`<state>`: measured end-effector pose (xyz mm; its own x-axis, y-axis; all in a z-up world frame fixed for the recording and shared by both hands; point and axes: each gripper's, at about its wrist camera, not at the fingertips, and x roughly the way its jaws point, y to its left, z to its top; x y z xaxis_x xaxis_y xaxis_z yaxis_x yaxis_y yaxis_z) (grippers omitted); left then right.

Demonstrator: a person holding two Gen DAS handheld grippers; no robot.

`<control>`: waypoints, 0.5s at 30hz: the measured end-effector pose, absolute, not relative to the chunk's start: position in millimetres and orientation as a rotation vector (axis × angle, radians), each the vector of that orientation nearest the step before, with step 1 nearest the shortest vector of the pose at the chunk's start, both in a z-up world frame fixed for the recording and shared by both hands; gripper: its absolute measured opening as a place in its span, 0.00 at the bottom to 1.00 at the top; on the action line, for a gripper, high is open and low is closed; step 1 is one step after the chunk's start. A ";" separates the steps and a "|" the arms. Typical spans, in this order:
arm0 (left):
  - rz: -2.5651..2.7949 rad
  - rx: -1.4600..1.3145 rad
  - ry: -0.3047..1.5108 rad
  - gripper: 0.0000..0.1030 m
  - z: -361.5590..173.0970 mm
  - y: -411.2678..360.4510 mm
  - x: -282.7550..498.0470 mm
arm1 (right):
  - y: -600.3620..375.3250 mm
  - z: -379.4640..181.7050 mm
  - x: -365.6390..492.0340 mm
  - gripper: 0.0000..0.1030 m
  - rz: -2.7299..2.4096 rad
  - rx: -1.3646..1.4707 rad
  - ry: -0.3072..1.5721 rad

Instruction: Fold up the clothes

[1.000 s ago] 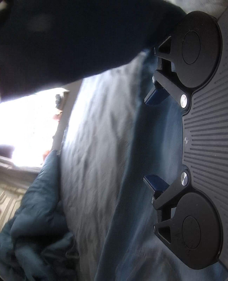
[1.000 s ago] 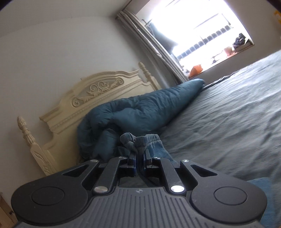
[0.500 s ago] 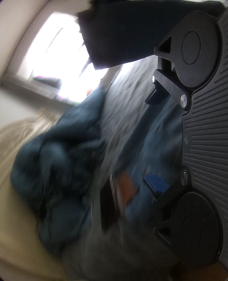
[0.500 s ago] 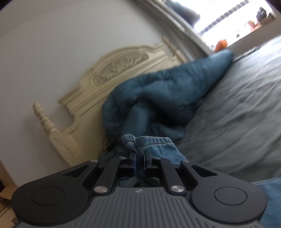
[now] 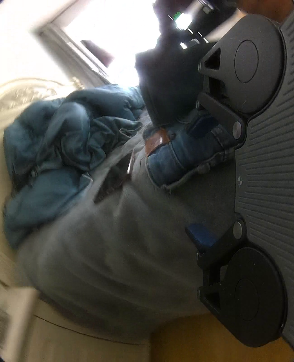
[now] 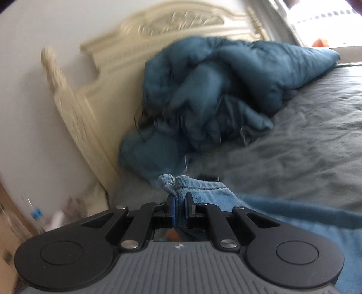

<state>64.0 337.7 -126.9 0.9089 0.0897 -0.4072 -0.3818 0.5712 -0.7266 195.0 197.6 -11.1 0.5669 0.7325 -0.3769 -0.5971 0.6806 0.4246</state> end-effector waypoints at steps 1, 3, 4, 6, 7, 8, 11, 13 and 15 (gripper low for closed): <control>0.275 -0.952 0.336 0.78 -130.1 342.1 62.8 | 203.3 -13.6 192.8 0.09 0.792 0.239 0.562; 0.264 -0.986 0.323 0.76 -133.1 348.0 61.0 | 211.3 -14.2 189.5 0.09 0.790 0.206 0.552; 0.257 -1.002 0.320 0.76 -134.5 350.2 60.5 | 214.9 -14.2 188.1 0.09 0.790 0.192 0.546; 0.243 -1.032 0.314 0.75 -137.1 354.1 59.5 | 223.0 -13.8 185.5 0.09 0.787 0.161 0.536; 0.235 -1.044 0.312 0.75 -138.2 355.5 59.1 | 228.3 -13.4 184.5 0.09 0.783 0.140 0.530; 0.230 -1.053 0.310 0.75 -139.0 356.7 59.1 | 233.7 -13.9 183.0 0.09 0.779 0.117 0.527; 0.220 -1.070 0.305 0.75 -140.6 359.6 59.4 | 253.4 -25.3 176.1 0.09 0.773 0.005 0.549; 0.215 -1.093 0.298 0.74 -142.7 362.0 57.7 | 263.6 -37.6 171.2 0.09 0.775 -0.055 0.564; 0.222 -1.111 0.291 0.70 -145.3 362.9 53.7 | 271.0 -48.5 166.9 0.09 0.774 -0.097 0.573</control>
